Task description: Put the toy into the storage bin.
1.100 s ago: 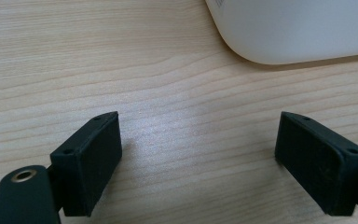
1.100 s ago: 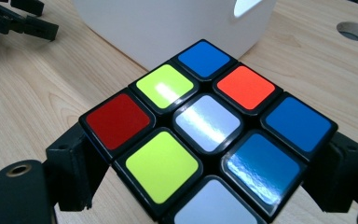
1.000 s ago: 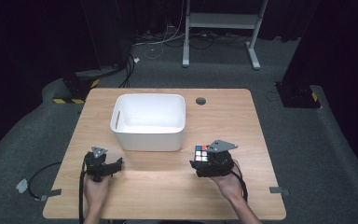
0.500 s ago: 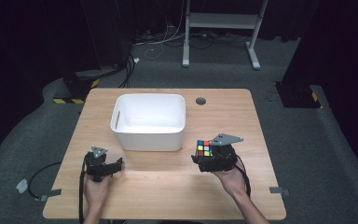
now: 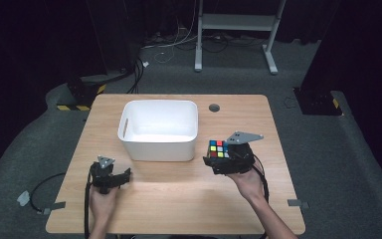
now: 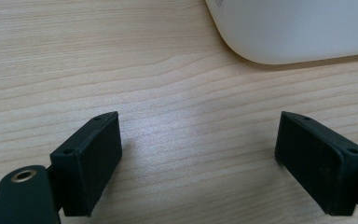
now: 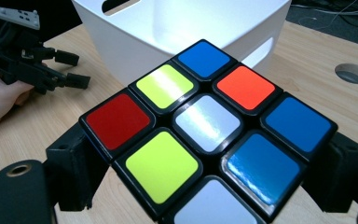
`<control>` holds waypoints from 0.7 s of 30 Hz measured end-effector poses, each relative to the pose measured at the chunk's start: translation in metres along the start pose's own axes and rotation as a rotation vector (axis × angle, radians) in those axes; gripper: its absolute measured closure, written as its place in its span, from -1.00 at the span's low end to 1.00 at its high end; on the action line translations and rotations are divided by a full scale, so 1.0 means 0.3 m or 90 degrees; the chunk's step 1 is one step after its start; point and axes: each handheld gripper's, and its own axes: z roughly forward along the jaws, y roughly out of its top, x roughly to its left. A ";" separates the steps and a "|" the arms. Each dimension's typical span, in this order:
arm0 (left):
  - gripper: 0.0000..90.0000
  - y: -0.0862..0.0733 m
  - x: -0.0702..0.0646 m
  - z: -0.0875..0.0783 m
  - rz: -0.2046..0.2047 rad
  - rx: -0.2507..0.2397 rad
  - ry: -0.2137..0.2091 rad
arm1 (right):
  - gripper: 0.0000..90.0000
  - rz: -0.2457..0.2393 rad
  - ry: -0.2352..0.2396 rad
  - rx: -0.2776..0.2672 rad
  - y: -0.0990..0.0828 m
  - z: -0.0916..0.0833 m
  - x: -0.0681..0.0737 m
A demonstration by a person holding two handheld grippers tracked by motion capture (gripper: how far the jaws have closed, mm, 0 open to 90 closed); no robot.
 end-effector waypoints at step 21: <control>-0.67 0.000 0.000 0.000 0.000 0.000 0.000 | -0.69 -0.007 0.019 -0.005 0.096 0.007 -0.024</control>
